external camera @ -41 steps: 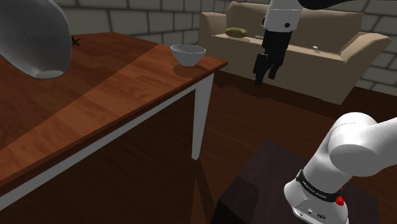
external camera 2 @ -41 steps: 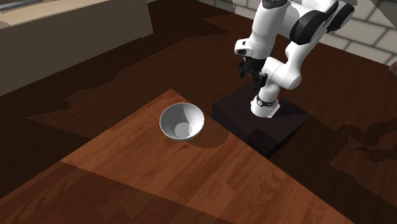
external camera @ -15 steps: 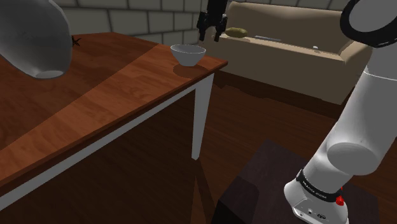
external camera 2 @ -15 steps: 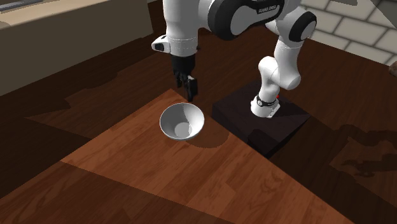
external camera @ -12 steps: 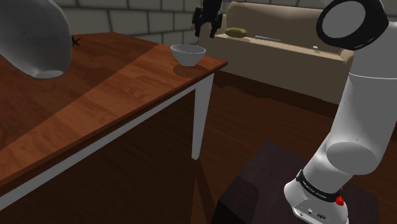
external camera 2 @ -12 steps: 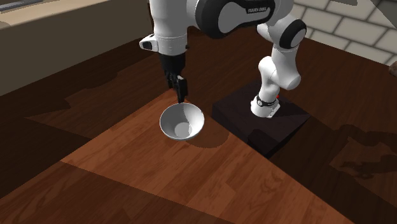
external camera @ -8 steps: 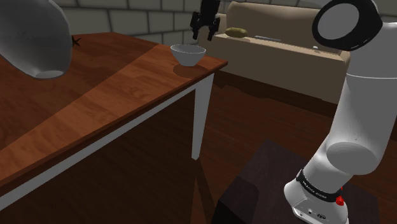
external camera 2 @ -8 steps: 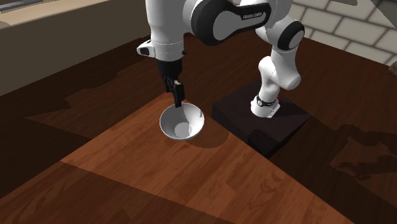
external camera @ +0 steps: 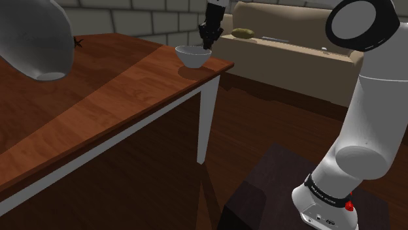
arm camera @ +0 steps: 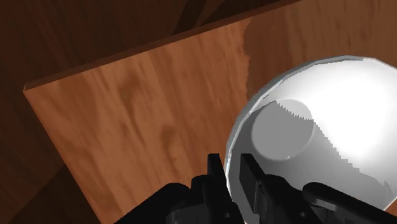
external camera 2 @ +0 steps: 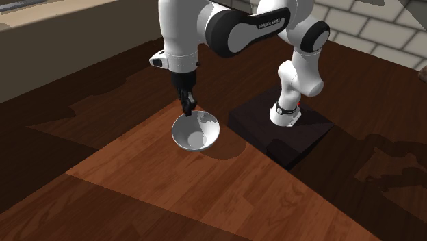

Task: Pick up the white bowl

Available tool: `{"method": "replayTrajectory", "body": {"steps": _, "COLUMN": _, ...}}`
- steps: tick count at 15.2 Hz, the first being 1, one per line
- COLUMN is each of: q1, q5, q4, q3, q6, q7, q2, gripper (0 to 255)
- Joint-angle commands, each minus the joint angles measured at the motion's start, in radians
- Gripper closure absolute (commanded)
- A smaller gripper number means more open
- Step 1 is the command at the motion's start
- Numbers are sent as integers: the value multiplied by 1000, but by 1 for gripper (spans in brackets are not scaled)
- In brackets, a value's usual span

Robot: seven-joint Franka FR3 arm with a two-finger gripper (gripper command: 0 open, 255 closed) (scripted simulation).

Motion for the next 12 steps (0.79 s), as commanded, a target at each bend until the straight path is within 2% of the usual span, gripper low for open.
{"method": "replayTrajectory", "body": {"steps": 1, "q1": 0, "q5": 0, "q4": -1, "q3": 0, "q6": 1, "q7": 0, "q2": -1, "gripper": 255}}
{"method": "replayTrajectory", "body": {"steps": 7, "q1": 0, "q5": 0, "q4": 0, "q3": 0, "q6": 2, "q7": 0, "q2": 1, "gripper": 255}}
{"method": "replayTrajectory", "body": {"steps": 12, "q1": -2, "q5": 1, "q4": 120, "q3": 0, "q6": -84, "q7": 7, "q2": 36, "gripper": 255}}
